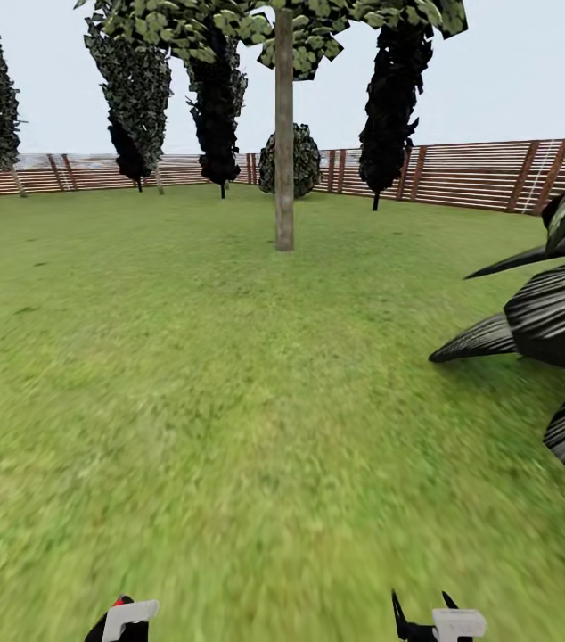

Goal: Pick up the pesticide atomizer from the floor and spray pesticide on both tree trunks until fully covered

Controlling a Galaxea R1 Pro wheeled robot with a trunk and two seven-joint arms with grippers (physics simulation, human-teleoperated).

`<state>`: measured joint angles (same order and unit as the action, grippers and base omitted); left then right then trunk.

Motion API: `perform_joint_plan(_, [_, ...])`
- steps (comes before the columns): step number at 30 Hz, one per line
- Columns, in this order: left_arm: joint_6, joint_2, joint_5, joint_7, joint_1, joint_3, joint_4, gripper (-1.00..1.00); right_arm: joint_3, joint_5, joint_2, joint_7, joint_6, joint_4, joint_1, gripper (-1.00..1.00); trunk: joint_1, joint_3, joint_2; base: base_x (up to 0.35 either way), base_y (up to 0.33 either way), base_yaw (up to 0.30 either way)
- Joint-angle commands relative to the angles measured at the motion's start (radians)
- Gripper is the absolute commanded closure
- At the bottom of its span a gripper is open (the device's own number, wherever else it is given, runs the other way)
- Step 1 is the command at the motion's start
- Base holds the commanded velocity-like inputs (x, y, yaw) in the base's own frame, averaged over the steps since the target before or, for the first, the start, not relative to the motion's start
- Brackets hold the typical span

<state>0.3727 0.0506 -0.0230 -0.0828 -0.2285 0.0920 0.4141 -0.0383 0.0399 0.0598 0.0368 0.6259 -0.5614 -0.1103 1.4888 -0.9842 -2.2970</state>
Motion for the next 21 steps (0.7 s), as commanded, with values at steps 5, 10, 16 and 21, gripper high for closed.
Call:
perform_joint_plan(5, [0.0,0.0,0.0,0.0,0.0,0.0,0.0,1.0,0.0,0.0,0.0,0.0,0.0,0.0,0.0,-1.0,0.0,0.0,0.0,0.338,0.0,0.0])
perform_joint_plan(10, [0.0,0.0,0.0,0.0,0.0,0.0,0.0,1.0,0.0,0.0,0.0,0.0,0.0,0.0,0.0,-1.0,0.0,0.0,0.0,0.338,0.0,0.0])
perform_joint_plan(16, [0.0,0.0,0.0,0.0,0.0,0.0,0.0,1.0,0.0,0.0,0.0,0.0,0.0,0.0,0.0,-1.0,0.0,0.0,0.0,0.338,0.0,0.0])
perform_joint_plan(21, [0.0,0.0,0.0,0.0,0.0,0.0,0.0,1.0,0.0,0.0,0.0,0.0,0.0,0.0,0.0,-1.0,0.0,0.0,0.0,0.338,0.0,0.0])
